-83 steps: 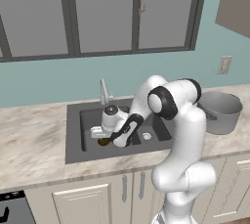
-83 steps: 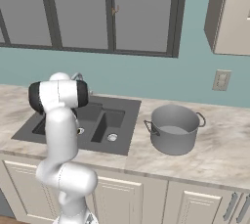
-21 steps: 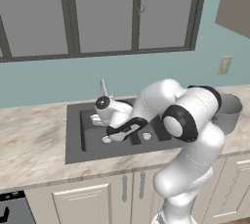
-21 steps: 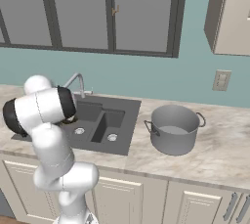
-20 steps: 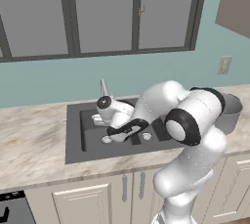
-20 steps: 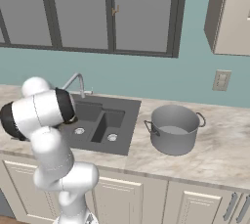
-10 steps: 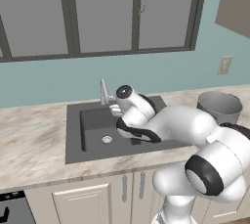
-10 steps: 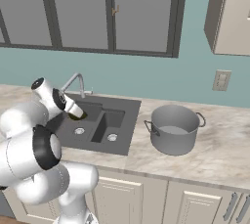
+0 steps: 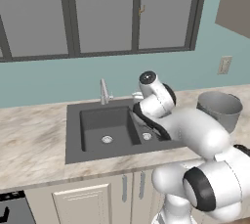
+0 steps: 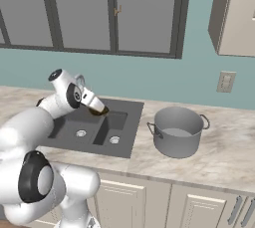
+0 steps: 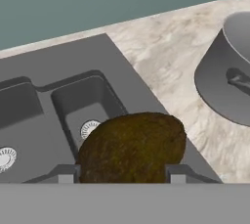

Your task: Dump the avocado from the pot into the sink. Then turn on the water and wash the avocado. Then turn off the water and put the avocado back in the pot.

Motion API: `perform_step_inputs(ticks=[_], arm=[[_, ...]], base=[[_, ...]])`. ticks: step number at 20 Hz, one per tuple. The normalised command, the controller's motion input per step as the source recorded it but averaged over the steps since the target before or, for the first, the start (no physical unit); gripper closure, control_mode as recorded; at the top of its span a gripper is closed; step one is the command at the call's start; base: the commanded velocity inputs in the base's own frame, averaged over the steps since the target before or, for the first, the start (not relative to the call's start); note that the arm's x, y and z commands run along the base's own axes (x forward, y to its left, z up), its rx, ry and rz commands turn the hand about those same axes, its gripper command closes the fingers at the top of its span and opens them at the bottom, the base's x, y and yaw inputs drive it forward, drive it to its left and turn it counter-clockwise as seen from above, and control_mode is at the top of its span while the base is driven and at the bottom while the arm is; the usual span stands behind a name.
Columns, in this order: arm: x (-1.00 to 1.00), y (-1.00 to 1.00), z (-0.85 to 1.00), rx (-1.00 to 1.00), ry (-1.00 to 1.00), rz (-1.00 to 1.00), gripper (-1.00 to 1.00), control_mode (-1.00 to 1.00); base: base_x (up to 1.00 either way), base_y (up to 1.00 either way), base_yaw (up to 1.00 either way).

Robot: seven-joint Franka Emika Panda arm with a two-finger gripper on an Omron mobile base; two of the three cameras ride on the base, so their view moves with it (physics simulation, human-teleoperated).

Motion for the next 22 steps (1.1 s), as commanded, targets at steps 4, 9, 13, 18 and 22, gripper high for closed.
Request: perform_step_inputs(ticks=[4,9,13,18,22], arm=[[0.16,-1.00,0.19,0.00,0.00,-0.04,1.00,-1.00],[0.35,-1.00,0.12,0.00,0.00,-0.02,1.00,-1.00],[0.31,-0.92,0.20,0.00,0.00,-0.01,1.00,-1.00],[0.03,-0.60,0.48,0.00,0.00,-0.03,1.00,-1.00],[0.00,-0.63,0.37,0.00,0.00,-0.04,1.00,-1.00]], base=[[0.00,0.00,0.00],[0.00,0.00,0.00],[0.00,0.00,0.00],[0.00,0.00,0.00],[0.00,0.00,0.00]])
